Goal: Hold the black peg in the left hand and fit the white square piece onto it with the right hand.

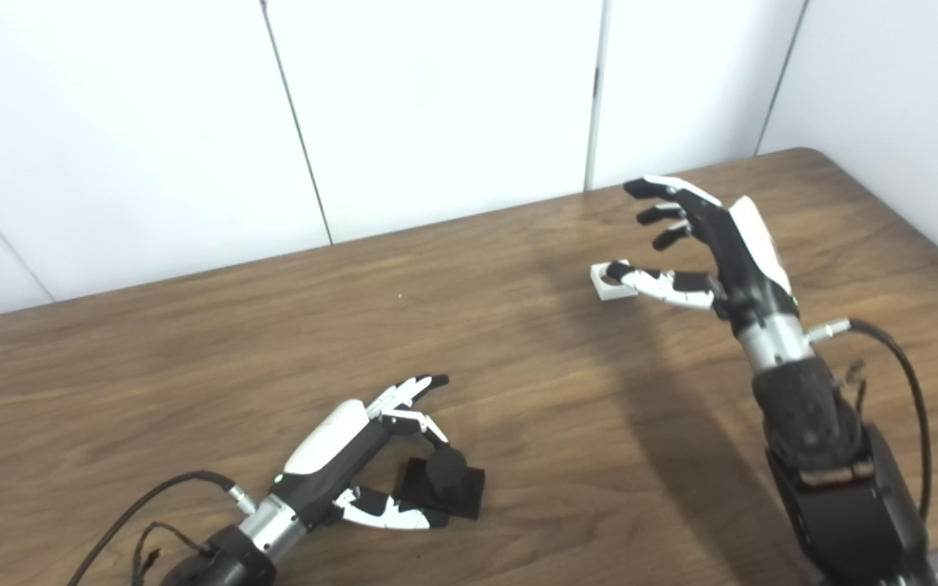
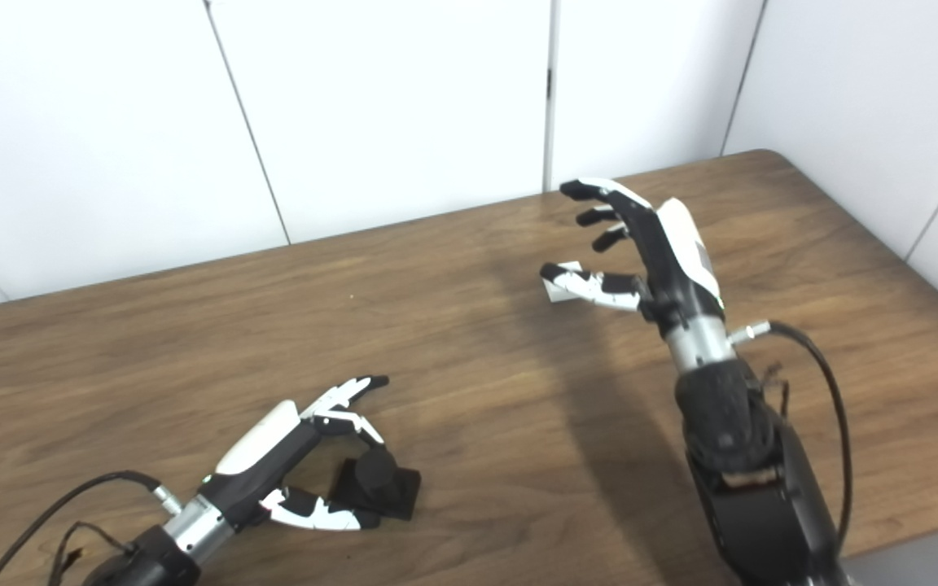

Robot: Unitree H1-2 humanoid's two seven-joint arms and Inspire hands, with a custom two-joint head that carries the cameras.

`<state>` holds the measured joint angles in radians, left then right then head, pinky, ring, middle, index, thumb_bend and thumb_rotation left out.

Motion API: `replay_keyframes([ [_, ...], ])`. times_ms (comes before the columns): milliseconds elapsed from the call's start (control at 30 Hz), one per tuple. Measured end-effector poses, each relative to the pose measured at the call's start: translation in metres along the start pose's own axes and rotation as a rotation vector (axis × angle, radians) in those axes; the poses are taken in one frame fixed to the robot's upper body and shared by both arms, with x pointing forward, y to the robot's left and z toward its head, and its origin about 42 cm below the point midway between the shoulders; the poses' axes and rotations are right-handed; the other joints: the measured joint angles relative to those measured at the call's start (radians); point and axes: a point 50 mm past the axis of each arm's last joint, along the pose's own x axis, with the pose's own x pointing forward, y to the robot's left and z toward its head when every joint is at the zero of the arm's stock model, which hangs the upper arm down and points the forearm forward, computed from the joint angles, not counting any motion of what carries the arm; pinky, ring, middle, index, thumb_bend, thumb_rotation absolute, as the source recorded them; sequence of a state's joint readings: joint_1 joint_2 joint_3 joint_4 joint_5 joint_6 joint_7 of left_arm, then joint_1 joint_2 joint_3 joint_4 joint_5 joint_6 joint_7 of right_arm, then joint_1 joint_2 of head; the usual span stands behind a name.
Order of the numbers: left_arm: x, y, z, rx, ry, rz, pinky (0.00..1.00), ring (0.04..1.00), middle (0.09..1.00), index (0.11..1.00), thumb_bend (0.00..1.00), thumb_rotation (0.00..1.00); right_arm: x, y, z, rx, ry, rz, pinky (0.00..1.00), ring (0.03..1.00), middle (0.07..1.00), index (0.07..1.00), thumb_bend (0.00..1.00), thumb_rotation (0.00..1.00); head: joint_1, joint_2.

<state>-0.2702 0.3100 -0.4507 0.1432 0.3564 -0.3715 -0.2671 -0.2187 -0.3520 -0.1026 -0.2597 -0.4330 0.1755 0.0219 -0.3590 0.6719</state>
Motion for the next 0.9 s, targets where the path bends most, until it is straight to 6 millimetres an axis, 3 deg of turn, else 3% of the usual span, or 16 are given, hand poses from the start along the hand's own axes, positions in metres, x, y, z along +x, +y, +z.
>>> replay_keyframes([
  [233,0.000,0.000,0.000,0.001,0.000,-0.003,1.00,1.000,0.985,0.490,0.52,0.07,0.043,-0.016,-0.006,-0.157,0.013,0.089,0.54,0.696,0.776,0.737,0.63,0.19,0.009,0.000],
  [400,-0.001,0.000,0.000,-0.004,0.000,-0.003,1.00,1.000,0.988,0.490,0.52,0.07,0.067,-0.014,-0.011,-0.263,0.055,0.186,0.61,0.814,0.849,0.771,0.64,0.25,0.017,0.000],
  [567,-0.003,-0.001,-0.001,-0.012,0.003,-0.002,1.00,1.000,0.990,0.490,0.52,0.07,0.092,-0.007,-0.015,-0.402,0.088,0.357,0.64,0.855,0.888,0.803,0.65,0.31,0.015,-0.002],
  [667,-0.004,-0.002,-0.001,-0.022,0.003,0.000,1.00,1.000,0.988,0.490,0.52,0.07,0.106,-0.012,-0.015,-0.460,0.103,0.410,0.68,0.887,0.911,0.817,0.66,0.31,0.018,-0.003],
  [833,-0.005,-0.002,-0.002,-0.026,0.007,0.000,1.00,1.000,0.986,0.490,0.52,0.07,0.131,-0.013,-0.019,-0.535,0.149,0.551,0.79,0.963,0.976,0.854,0.75,0.38,0.021,-0.002],
  [900,-0.005,-0.002,-0.002,-0.026,0.006,0.000,1.00,1.000,0.986,0.489,0.52,0.07,0.135,-0.011,-0.021,-0.562,0.163,0.619,0.76,0.967,0.987,0.858,0.82,0.42,0.025,0.000],
])
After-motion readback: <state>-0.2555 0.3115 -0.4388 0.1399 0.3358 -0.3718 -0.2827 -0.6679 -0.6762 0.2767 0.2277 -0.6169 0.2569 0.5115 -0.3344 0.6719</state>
